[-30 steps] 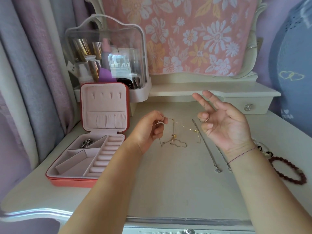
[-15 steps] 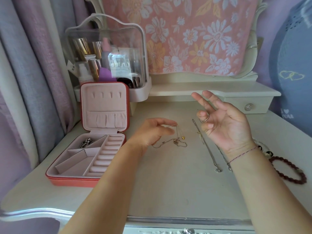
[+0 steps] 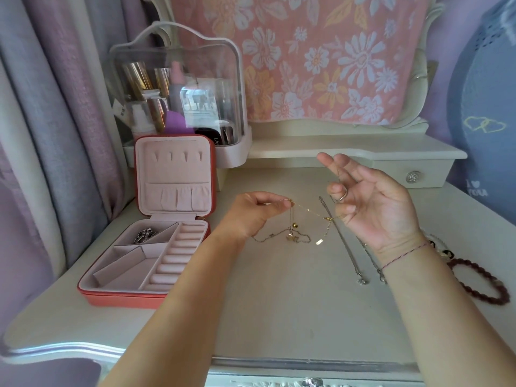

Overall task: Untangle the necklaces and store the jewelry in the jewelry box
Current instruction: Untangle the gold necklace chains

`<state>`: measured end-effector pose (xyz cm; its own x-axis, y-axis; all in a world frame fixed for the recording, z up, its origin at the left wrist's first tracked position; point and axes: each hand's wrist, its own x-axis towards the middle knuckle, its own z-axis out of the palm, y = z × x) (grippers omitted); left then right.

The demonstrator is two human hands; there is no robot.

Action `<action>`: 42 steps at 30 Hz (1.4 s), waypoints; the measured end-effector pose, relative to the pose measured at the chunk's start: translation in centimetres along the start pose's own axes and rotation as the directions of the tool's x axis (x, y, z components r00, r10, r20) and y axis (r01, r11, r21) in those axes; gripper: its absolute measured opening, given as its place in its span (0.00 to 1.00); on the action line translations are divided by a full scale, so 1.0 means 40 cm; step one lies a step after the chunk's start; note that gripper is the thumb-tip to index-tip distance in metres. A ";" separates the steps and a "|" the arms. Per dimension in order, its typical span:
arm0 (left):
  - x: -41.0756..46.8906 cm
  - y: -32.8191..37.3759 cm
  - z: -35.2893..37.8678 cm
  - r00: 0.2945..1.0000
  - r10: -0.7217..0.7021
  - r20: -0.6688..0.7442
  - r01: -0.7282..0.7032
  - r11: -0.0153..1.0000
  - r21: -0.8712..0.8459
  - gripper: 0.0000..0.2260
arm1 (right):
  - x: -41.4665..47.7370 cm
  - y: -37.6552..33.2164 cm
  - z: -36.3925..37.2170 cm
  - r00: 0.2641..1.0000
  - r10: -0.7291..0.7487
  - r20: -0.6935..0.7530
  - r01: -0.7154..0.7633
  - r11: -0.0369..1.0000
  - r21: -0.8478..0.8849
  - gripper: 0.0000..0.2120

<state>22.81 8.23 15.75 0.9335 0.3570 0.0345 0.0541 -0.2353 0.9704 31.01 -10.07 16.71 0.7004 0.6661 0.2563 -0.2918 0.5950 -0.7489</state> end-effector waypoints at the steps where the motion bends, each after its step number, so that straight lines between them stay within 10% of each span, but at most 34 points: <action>1: -0.001 0.001 -0.001 1.000 0.008 -0.009 -0.008 1.000 -0.007 0.10 | -0.001 0.001 0.004 1.000 0.005 -0.027 -0.006 1.000 -0.029 0.18; 19: 0.004 -0.004 -0.005 0.992 0.091 -0.082 -0.101 0.988 -0.120 0.03 | 0.010 0.082 0.018 0.954 0.088 -0.286 -0.277 0.618 -0.735 0.12; 36: -0.013 0.014 0.017 0.989 0.145 0.034 -0.143 0.989 -0.048 0.10 | 0.017 0.112 -0.004 0.966 0.042 -0.255 -0.246 0.448 -0.859 0.08; 42: -0.013 0.011 0.015 0.987 0.155 0.040 -0.153 0.987 -0.053 0.06 | 0.012 0.105 0.013 0.942 0.226 -0.248 -0.333 0.533 -0.778 0.09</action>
<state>22.57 7.39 16.02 0.9440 0.2798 0.1747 -0.1077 -0.2391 0.9650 29.80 -7.02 14.00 0.7555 0.6503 -0.0795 0.1184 -0.2549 -0.9597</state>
